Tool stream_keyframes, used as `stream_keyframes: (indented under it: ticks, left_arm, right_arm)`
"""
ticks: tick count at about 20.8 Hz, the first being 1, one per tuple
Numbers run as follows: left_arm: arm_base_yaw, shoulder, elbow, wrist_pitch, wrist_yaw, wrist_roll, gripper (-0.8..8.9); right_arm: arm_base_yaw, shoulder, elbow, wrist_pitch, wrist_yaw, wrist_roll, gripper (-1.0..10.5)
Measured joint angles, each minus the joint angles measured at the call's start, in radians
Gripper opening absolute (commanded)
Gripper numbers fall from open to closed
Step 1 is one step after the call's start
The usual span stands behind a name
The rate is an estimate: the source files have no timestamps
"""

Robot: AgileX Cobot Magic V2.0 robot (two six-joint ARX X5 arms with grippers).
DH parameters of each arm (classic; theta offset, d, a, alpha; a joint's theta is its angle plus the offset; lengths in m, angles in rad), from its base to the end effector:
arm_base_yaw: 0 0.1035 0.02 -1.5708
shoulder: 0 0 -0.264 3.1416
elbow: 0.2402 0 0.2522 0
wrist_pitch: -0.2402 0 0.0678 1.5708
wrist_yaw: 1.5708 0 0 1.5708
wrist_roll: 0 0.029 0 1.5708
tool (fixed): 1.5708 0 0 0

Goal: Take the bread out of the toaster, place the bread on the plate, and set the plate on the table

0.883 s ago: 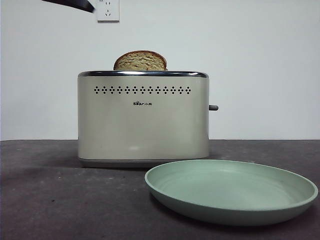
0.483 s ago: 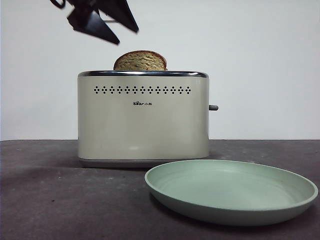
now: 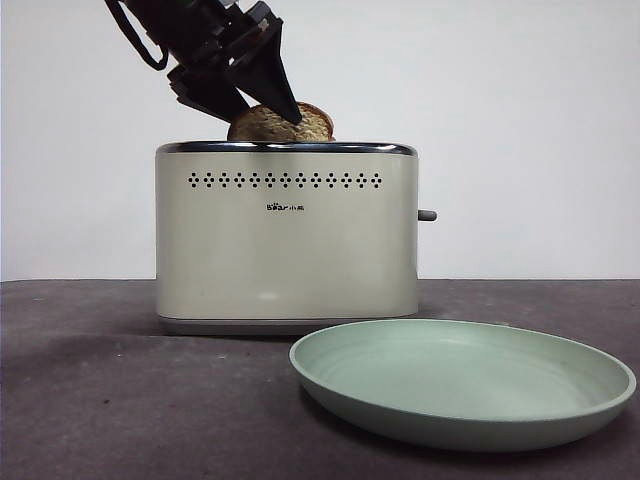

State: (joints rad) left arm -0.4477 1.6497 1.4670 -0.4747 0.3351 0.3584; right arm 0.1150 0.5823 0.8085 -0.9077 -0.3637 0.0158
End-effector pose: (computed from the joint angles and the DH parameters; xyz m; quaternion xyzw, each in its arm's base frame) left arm 0.3275 -0.1679 0.3230 0.1738 0.2528 -0.4127 0.8576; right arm 0.0966 0.0215 0.3023 0.0487 0.3334 0.2208 0.9153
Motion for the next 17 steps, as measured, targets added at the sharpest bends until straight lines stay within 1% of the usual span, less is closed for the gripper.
stream_keyframes:
  ticks: [2,4,8,9,17]
  left_arm:
    - [0.000,0.000,0.000,-0.002,0.000,0.000,1.88]
    - [-0.001,0.000,0.000,-0.007,-0.004,0.002,1.05]
    - [-0.001,0.000,0.002,-0.004,-0.010,0.010,0.18]
    - [-0.001,0.000,0.002,-0.004,-0.011,0.011,0.03]
    - [-0.002,-0.014,0.043,-0.031,-0.011,0.011,0.03]
  right_arm:
    - [0.000,0.000,0.000,0.000,0.000,0.000,3.5]
    - [0.000,0.000,0.000,0.000,0.000,0.000,3.5]
    - [0.000,0.000,0.000,0.000,0.000,0.000,3.5]
    - [0.000,0.000,0.000,0.000,0.000,0.000,3.5]
    - [0.000,0.000,0.000,0.000,0.000,0.000,3.5]
